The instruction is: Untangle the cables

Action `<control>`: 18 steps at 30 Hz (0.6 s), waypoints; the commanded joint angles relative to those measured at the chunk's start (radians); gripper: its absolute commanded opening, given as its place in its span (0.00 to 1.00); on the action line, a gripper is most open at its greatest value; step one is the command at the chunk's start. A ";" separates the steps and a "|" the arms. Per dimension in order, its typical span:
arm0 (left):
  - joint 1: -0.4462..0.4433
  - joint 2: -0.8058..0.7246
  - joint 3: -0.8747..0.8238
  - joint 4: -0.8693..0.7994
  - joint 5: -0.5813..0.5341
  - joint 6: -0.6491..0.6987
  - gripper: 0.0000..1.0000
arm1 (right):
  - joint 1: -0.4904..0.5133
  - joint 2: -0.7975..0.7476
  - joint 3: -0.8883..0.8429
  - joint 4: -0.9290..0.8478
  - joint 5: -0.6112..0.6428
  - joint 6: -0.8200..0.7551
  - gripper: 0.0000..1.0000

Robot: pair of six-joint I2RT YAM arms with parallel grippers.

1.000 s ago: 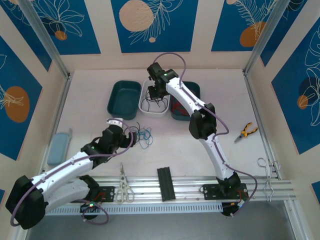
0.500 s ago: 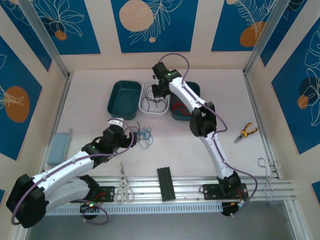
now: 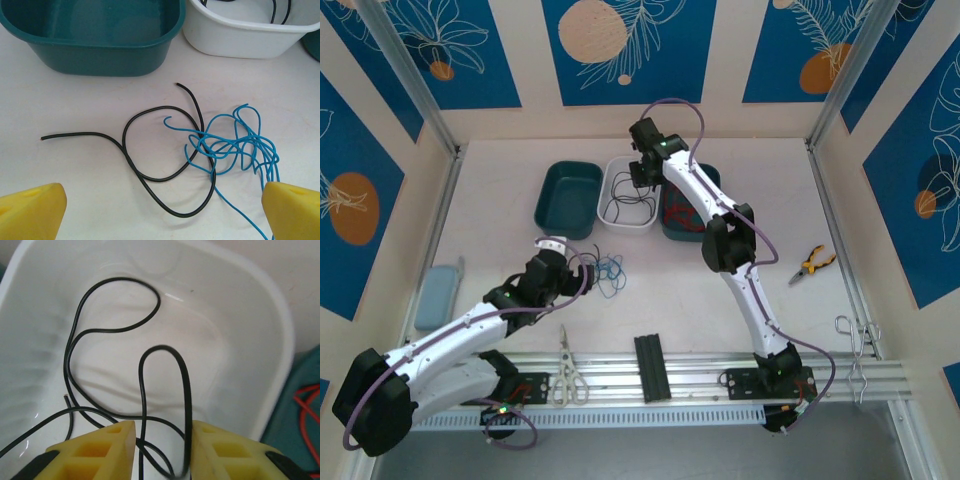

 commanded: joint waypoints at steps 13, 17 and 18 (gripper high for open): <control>0.018 -0.006 -0.016 0.007 0.005 -0.023 1.00 | 0.046 -0.228 -0.090 -0.010 0.064 0.014 0.35; 0.032 -0.014 -0.021 0.011 0.015 -0.042 1.00 | 0.084 -0.312 -0.183 -0.002 0.050 0.051 0.35; 0.039 -0.017 -0.025 0.012 0.017 -0.050 1.00 | 0.098 -0.340 -0.222 0.009 0.040 0.056 0.36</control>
